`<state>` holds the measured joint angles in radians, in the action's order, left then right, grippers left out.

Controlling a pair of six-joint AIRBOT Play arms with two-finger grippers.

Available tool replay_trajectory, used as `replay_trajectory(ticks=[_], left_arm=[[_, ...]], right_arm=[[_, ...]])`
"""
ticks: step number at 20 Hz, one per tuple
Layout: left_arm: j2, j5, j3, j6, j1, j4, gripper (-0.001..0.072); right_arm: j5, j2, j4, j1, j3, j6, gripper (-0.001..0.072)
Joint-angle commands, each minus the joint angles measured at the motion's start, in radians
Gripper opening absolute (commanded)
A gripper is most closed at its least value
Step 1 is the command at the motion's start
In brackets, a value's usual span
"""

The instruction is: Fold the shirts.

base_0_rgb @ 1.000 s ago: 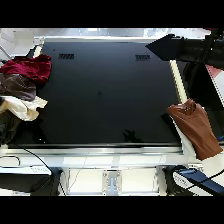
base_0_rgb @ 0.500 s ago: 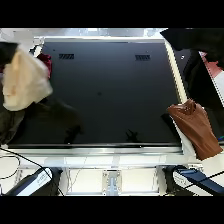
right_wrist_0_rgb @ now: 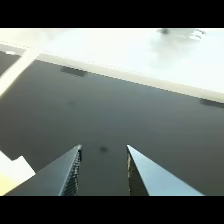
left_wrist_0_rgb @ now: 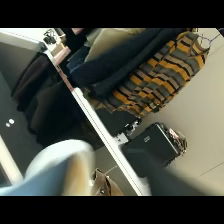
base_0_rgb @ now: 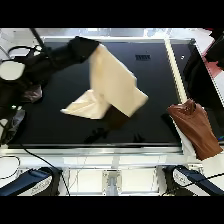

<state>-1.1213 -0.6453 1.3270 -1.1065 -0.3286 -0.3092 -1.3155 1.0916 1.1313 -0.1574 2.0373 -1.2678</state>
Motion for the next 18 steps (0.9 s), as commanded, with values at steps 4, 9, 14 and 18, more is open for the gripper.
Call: replay_trajectory(ticks=[4,9,14,18], left_arm=[[-0.02,0.014,0.0,0.017,0.107,-0.051,0.071],[-0.058,-0.307,-0.002,-0.314,0.366,-0.705,0.0696],[-0.2,-0.586,-0.002,-0.439,0.489,-0.881,0.0695],[-0.323,-0.608,-0.002,-0.439,0.469,-0.84,0.0696]], right_arm=[[-0.109,-0.002,0.225,-0.026,-0.094,0.014,0.0331],[-0.248,0.038,0.186,-0.026,-0.443,0.005,0.0298],[-0.175,0.049,0.143,-0.025,-0.9,0.006,0.0319],[-0.084,0.052,-0.141,-0.021,-1.114,0.005,0.0511]])
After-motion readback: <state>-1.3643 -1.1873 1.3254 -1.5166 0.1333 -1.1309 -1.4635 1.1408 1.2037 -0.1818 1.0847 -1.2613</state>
